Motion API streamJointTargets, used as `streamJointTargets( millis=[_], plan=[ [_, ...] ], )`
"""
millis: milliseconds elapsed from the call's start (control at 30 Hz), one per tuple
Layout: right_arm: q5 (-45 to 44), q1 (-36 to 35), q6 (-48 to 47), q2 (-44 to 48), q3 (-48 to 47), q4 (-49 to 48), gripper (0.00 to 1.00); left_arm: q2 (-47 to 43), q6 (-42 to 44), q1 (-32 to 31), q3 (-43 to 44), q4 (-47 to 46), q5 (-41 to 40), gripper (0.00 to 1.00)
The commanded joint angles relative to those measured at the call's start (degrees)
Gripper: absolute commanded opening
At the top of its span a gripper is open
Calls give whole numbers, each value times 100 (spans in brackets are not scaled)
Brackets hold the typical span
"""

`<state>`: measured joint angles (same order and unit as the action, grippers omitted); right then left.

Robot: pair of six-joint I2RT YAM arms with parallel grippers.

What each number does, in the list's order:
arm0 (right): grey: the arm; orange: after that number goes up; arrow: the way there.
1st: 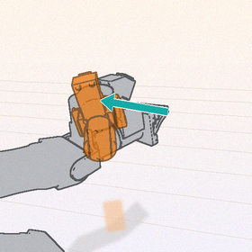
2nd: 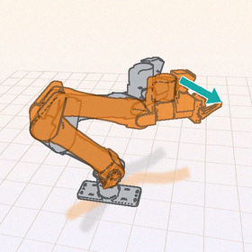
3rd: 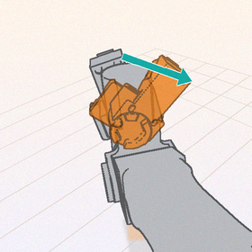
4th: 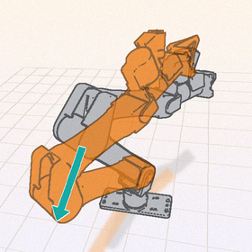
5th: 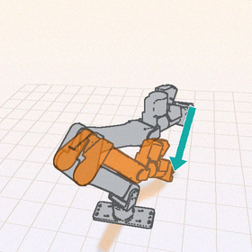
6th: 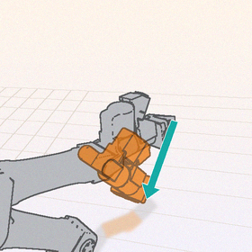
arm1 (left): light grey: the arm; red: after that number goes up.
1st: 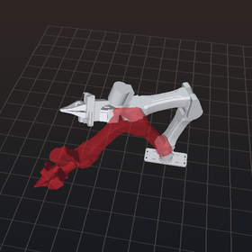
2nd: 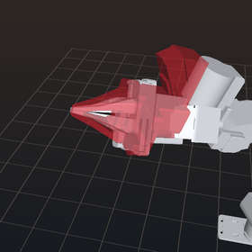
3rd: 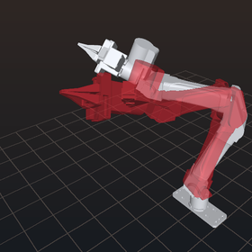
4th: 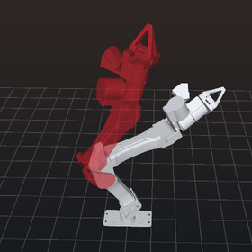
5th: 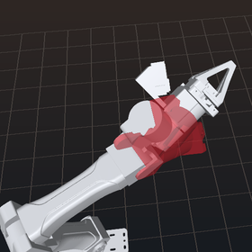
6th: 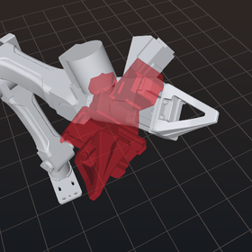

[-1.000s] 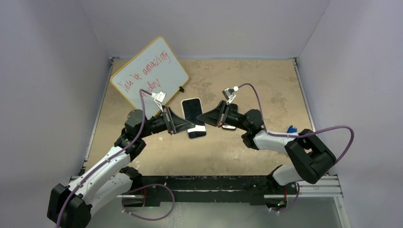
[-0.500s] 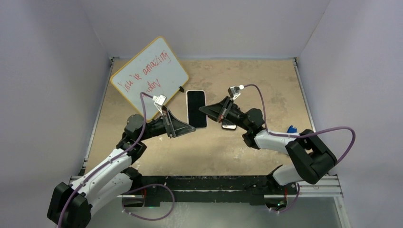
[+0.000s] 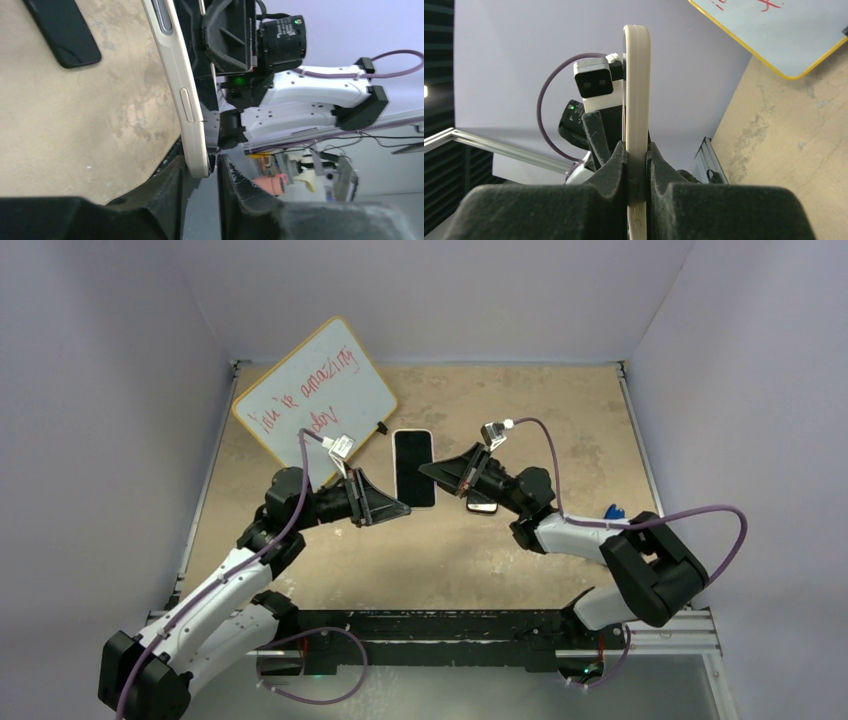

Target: Put the phone into the phone case

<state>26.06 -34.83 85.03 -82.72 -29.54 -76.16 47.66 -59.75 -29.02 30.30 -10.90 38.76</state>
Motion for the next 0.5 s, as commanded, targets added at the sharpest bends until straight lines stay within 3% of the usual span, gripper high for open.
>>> streamJointTargets(
  millis=[0,133,333,367,467],
  plan=[
    [-75,39,-176,241,-119,-204,0,-172,418,27,255,373,-329,38],
    [-32,44,-79,151,-154,-390,0,-135,-242,27,-32,-581,-161,51],
    [12,46,61,-5,-146,-575,0,203,-202,27,-72,-725,-246,50],
    [19,44,55,-7,-143,-570,0,256,-207,27,-58,-745,-246,45],
    [45,41,-203,73,-126,-342,0,458,55,27,267,-120,-414,7]
  ],
)
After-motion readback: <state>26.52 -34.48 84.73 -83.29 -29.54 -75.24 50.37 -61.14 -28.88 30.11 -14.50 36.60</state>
